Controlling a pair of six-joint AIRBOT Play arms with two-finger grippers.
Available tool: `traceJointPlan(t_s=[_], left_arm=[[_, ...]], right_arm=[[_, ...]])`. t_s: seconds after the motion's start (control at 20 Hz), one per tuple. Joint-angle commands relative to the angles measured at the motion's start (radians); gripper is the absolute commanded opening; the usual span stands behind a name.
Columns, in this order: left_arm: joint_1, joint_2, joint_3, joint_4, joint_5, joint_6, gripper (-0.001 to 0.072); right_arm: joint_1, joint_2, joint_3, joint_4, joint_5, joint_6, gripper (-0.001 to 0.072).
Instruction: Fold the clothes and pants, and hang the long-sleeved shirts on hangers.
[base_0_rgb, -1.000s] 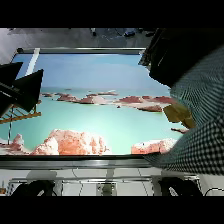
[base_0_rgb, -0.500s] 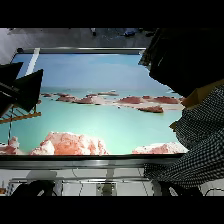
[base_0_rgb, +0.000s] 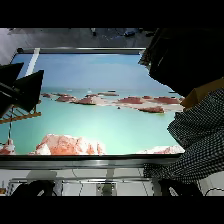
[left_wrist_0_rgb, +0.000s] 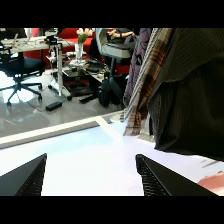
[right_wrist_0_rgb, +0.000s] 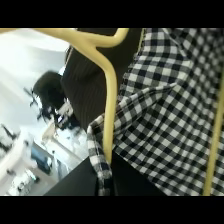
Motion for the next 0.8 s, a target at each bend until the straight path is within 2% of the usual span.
traceJointPlan(t_s=[0.0,0.15,0.25,0.45,0.6,0.75], left_arm=[[0.000,0.000,0.000,-0.002,0.029,0.000,0.0652],[0.000,0.000,0.000,-0.002,0.050,0.000,0.0652],[0.000,0.000,0.000,-0.002,0.058,0.000,0.0652],[0.000,0.000,0.000,-0.002,0.058,0.000,0.0615],[0.000,0.000,0.000,-0.002,0.058,0.000,0.0615],[0.000,0.000,0.000,-0.002,0.058,0.000,0.0615]], right_arm=[[0.000,-0.055,0.001,-0.089,-0.011,0.184,0.0042],[0.000,-0.113,0.029,-0.138,-0.166,0.287,0.0042],[-0.003,-0.175,0.109,-0.222,-0.171,0.349,0.0042],[-0.097,-0.333,0.339,-0.290,-0.156,0.353,0.0042],[-0.237,-0.461,0.483,-0.211,-0.080,0.350,0.0042],[-0.388,-0.535,0.494,-0.051,-0.124,0.359,0.0042]])
